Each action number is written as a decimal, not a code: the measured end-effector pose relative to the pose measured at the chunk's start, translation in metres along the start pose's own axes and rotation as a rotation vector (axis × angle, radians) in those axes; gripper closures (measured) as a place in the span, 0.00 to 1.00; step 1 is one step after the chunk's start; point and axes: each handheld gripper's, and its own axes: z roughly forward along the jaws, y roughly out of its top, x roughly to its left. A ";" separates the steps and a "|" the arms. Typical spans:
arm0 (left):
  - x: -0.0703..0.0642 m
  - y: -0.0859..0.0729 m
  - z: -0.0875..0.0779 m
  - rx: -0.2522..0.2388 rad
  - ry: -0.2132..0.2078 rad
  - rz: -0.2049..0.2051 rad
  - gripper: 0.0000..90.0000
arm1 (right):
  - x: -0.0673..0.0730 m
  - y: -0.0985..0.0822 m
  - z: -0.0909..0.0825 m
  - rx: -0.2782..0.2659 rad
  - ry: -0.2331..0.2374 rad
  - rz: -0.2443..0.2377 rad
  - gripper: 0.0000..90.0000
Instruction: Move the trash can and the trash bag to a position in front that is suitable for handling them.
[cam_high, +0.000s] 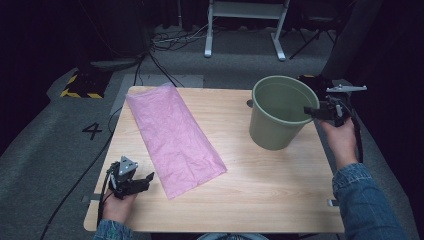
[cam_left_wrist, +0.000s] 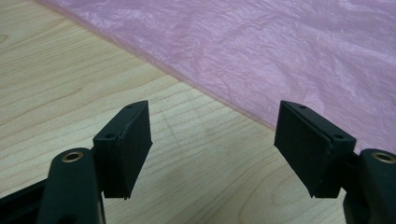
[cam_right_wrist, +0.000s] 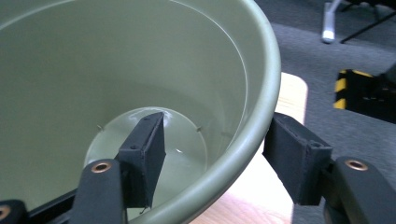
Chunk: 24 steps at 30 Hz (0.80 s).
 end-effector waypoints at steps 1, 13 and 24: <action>0.000 0.000 0.000 -0.002 0.001 0.000 0.30 | 0.000 0.000 -0.001 0.001 0.013 -0.004 0.45; -0.003 0.002 0.000 -0.004 0.001 0.008 0.30 | 0.032 -0.019 -0.025 0.002 0.100 -0.084 0.44; -0.005 0.006 0.004 -0.006 -0.004 0.022 0.30 | 0.071 -0.040 -0.049 -0.012 0.175 -0.179 0.43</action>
